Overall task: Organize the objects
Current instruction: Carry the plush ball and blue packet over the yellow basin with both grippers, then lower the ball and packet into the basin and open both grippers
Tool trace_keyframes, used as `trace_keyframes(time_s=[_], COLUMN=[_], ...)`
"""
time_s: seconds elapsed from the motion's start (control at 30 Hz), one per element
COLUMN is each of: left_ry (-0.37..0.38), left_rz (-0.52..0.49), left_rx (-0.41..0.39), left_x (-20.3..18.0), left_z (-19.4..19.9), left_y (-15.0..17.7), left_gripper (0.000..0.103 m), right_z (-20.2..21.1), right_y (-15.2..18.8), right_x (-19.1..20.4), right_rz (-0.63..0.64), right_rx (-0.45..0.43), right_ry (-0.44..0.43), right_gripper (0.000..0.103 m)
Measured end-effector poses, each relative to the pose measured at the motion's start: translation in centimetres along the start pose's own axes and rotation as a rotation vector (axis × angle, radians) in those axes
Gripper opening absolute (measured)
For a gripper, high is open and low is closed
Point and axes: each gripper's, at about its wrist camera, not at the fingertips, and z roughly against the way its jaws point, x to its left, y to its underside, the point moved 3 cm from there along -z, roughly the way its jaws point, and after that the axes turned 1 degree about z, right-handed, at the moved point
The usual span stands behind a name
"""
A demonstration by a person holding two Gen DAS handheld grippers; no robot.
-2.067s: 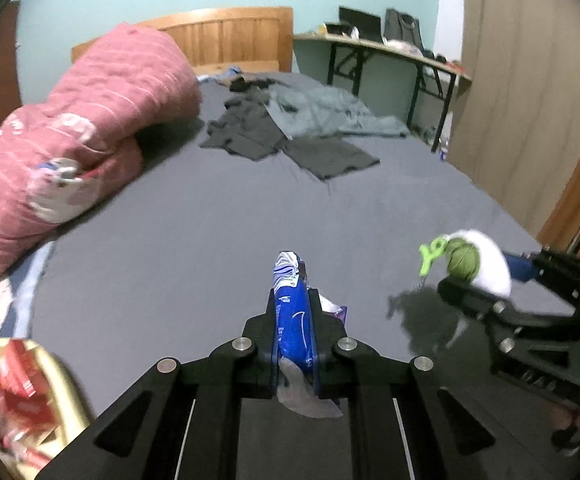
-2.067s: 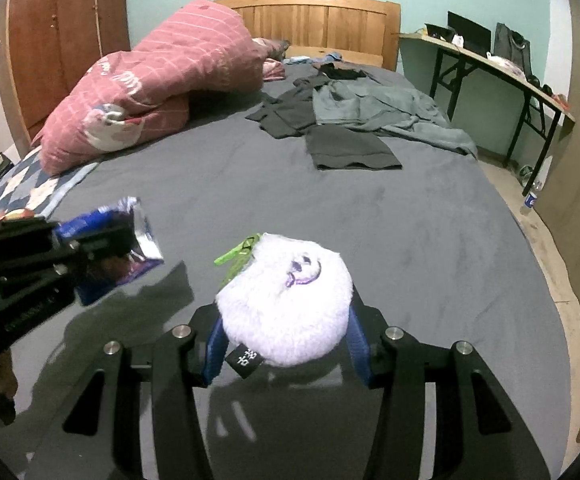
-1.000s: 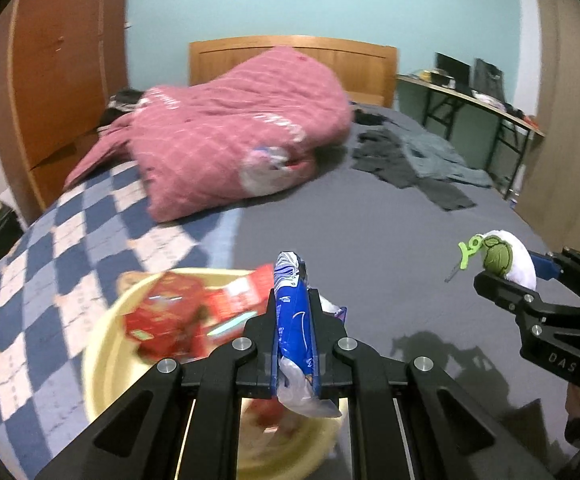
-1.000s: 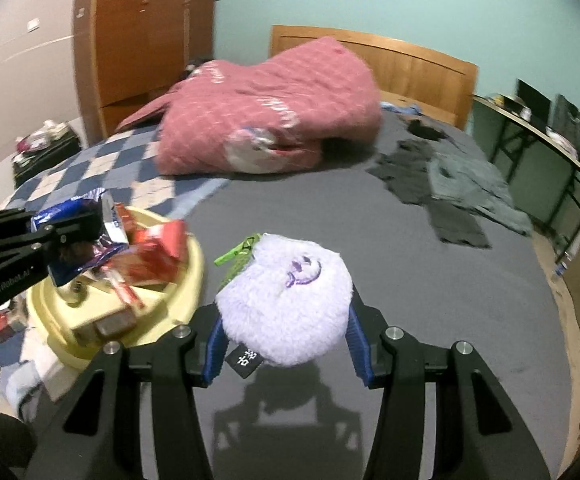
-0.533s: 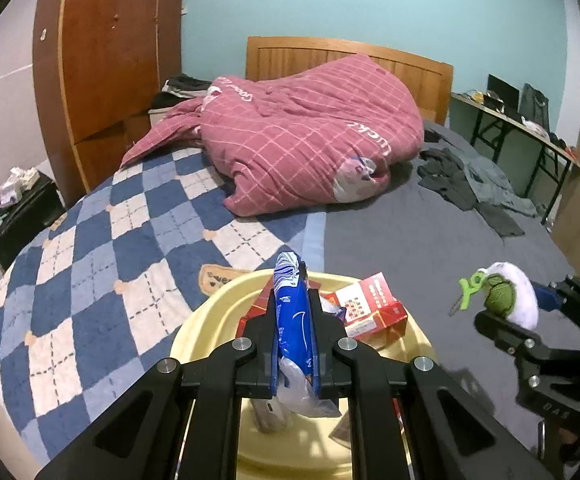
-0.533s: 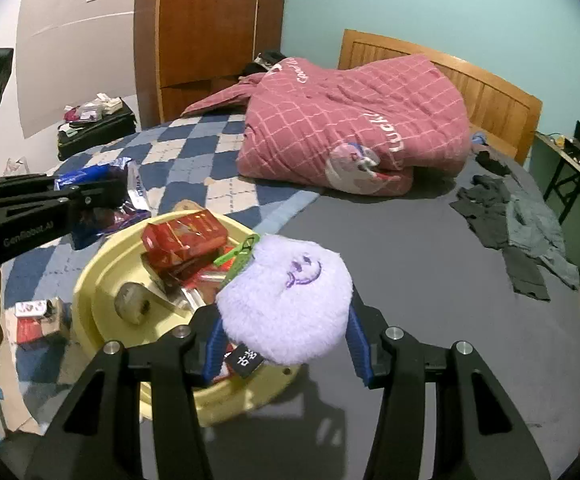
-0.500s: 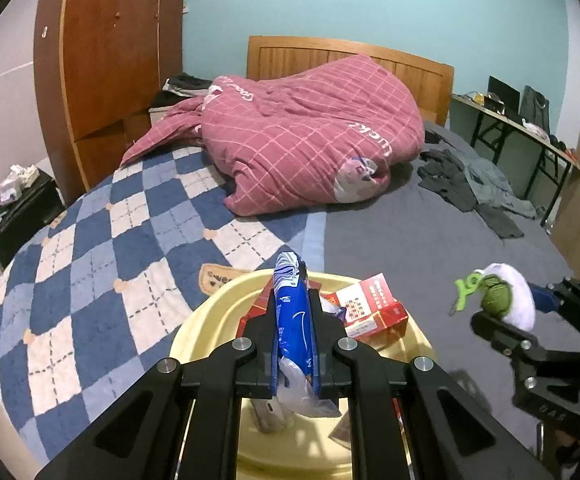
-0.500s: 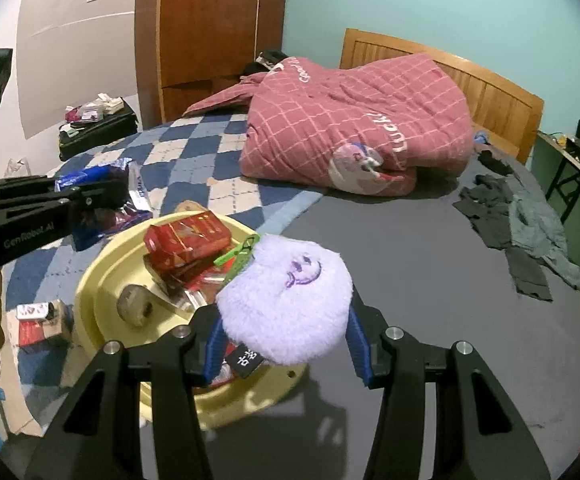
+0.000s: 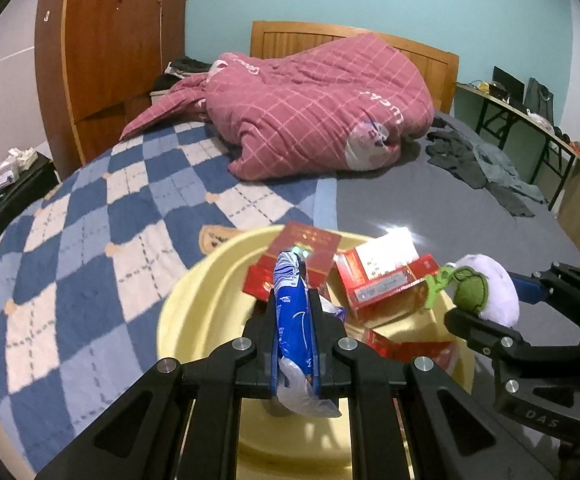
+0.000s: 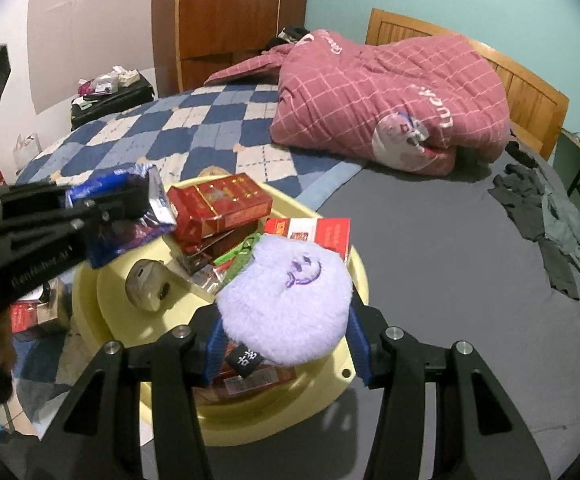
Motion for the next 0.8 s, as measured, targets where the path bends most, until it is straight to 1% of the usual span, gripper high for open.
trace_keyframes(time_s=[0.13,0.2,0.27,0.43,0.53,0.6,0.8], left_ry=[-0.006,-0.001,-0.006,-0.02,-0.011,-0.01,0.015], left_rz=[-0.044,-0.048,-0.044,-0.048,-0.056,-0.057,-0.028], left_rx=[-0.01,-0.006,0.001,0.01,0.039,0.029,0.043], left_x=[-1.5,-1.9,-1.9,-1.6,-1.5,-1.4,-1.1], left_z=[-1.0,-1.3,-1.7,-2.4,-3.3,-3.4,-4.1], left_y=[1.3,1.9,2.4,3.7,4.5,4.4,3.9], left_gripper=[0.009,0.009,0.009,0.009,0.01,0.01,0.01], right_z=[-1.0,-2.0,-3.1,-4.4,-4.9,-5.2,-6.6], right_y=[0.3,0.7,0.9,1.5,1.6,1.7,1.9], right_x=[0.3,0.6,1.0,1.7,2.1,2.2,2.3], right_rz=[0.003,0.008,0.014,0.009,0.012,0.011,0.005], right_rx=[0.014,0.034,0.047,0.062,0.068,0.067,0.085], right_ry=[-0.003,-0.002,0.008,-0.007,-0.015,-0.019,-0.016], right_gripper=[0.052,0.052,0.052,0.052,0.052,0.052,0.052])
